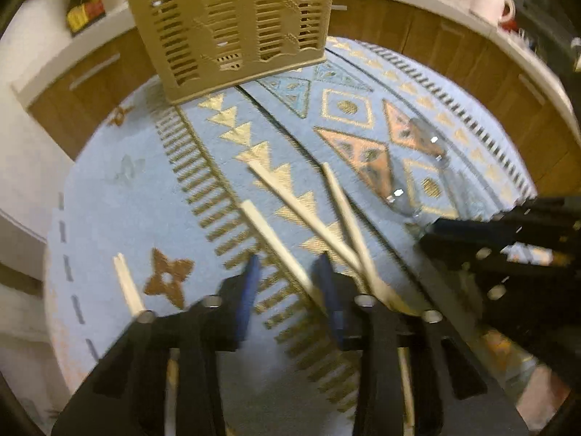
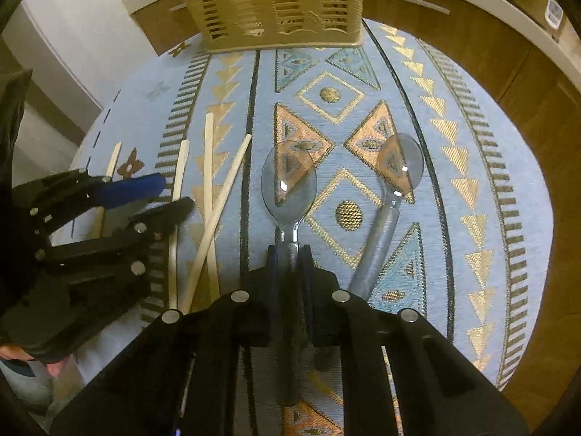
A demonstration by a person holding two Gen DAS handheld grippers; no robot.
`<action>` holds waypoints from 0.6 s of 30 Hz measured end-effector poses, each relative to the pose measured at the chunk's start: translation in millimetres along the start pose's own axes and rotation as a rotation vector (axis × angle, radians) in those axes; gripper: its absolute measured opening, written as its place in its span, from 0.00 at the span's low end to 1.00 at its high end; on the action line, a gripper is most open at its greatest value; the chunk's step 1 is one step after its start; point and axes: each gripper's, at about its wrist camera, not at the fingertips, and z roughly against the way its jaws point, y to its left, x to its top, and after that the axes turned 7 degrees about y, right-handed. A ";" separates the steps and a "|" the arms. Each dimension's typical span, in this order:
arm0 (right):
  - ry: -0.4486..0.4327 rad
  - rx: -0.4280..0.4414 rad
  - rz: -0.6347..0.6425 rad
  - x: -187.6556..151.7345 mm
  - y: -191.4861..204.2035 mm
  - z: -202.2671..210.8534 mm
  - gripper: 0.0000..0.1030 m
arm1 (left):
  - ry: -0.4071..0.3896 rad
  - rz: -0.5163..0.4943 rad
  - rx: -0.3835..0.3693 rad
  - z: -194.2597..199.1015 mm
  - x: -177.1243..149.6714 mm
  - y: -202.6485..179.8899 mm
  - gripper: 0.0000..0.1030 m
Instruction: Organize utensils
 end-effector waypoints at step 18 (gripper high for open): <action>0.076 0.025 -0.100 26.8 -16.2 0.0 0.10 | 0.038 -0.152 -0.165 2.0 7.2 37.9 0.06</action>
